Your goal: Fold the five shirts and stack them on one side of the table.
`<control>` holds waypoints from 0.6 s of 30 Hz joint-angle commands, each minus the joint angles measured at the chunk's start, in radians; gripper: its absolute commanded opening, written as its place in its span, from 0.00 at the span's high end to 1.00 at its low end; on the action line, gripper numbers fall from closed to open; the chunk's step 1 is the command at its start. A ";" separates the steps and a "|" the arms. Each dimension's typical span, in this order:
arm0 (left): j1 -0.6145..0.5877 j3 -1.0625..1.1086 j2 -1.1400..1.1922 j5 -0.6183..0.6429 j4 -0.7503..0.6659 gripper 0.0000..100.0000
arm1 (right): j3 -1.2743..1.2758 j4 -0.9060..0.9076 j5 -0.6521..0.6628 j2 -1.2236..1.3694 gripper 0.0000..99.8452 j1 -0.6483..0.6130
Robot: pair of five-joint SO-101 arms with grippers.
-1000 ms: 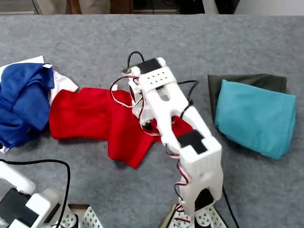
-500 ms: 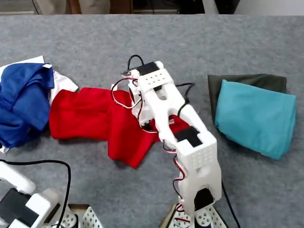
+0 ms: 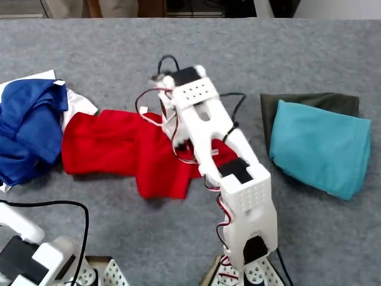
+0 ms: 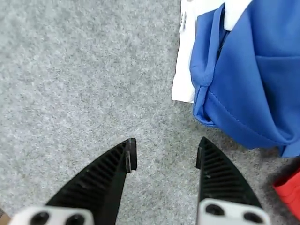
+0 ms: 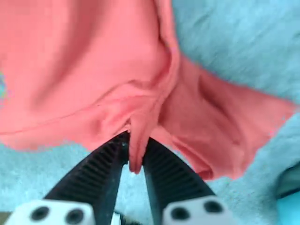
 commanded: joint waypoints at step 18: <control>0.123 -0.037 -0.038 0.002 0.005 0.78 | -0.846 -0.235 0.048 -0.446 0.99 0.004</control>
